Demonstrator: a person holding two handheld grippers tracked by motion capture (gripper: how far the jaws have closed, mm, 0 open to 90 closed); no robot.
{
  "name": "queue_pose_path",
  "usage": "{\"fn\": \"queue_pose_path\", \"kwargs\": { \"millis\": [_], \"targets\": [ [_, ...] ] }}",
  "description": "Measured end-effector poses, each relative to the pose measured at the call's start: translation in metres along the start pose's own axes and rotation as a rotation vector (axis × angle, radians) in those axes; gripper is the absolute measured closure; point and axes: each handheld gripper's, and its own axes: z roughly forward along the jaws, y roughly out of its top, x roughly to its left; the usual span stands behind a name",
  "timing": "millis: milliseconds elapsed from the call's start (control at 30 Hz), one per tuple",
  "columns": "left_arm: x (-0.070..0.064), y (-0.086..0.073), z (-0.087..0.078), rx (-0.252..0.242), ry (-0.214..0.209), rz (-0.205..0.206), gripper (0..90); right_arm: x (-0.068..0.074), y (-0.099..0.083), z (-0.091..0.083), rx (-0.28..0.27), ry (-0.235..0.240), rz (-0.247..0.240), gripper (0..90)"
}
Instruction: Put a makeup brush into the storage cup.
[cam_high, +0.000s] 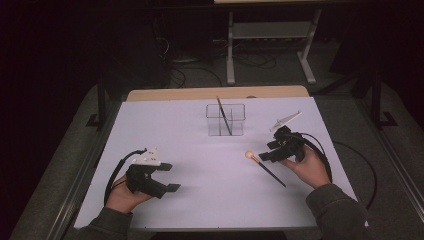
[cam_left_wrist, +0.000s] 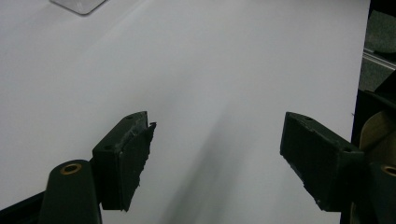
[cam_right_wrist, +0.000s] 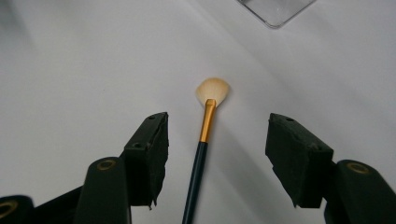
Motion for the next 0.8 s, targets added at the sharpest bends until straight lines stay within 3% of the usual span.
{"fn": "queue_pose_path", "kwargs": {
  "millis": [800],
  "targets": [
    [0.001,-0.001,-0.001,-0.01,0.002,-0.014,23.6,0.004,-0.002,0.014,0.058,0.012,-0.006,51.1]
  ]
}}
